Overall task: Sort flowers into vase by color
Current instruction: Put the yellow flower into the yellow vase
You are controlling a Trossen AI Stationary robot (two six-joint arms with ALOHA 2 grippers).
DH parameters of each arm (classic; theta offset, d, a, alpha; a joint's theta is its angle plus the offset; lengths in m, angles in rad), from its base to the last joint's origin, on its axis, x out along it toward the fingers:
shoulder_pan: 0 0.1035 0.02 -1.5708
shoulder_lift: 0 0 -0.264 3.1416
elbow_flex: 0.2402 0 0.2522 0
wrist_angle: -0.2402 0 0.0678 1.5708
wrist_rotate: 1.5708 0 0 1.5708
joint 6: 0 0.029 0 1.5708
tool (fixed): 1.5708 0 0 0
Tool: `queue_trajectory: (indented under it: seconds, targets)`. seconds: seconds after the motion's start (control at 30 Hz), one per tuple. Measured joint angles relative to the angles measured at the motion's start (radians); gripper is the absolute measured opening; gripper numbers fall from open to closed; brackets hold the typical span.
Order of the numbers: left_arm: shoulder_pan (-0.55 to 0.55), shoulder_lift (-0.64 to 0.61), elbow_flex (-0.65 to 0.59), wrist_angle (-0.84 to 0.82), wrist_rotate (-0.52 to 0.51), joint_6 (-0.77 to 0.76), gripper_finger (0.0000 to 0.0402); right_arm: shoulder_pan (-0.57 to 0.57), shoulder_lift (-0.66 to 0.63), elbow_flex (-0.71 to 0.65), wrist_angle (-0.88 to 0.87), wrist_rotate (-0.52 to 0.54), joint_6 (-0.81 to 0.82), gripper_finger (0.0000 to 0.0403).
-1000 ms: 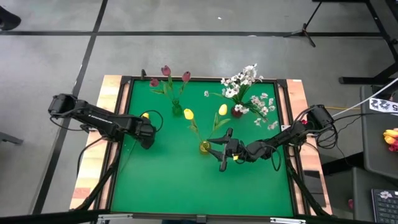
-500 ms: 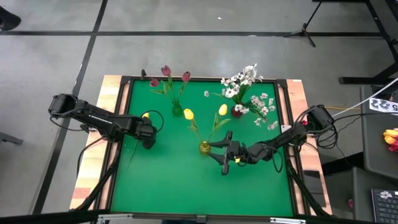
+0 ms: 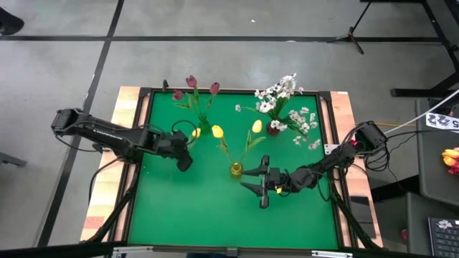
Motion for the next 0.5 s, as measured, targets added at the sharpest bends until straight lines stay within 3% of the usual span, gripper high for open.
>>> queue_trajectory:
  seconds: [0.3,0.5]
  targets:
    - [-0.06,-0.172,0.012,0.215,-0.019,0.12,0.0001,0.005,-0.001,0.0,0.04,-0.039,0.024,0.0179]
    - [-0.124,-0.257,0.012,0.415,-0.079,0.292,0.0001,0.004,-0.001,0.012,0.036,-0.068,0.056,0.0179]
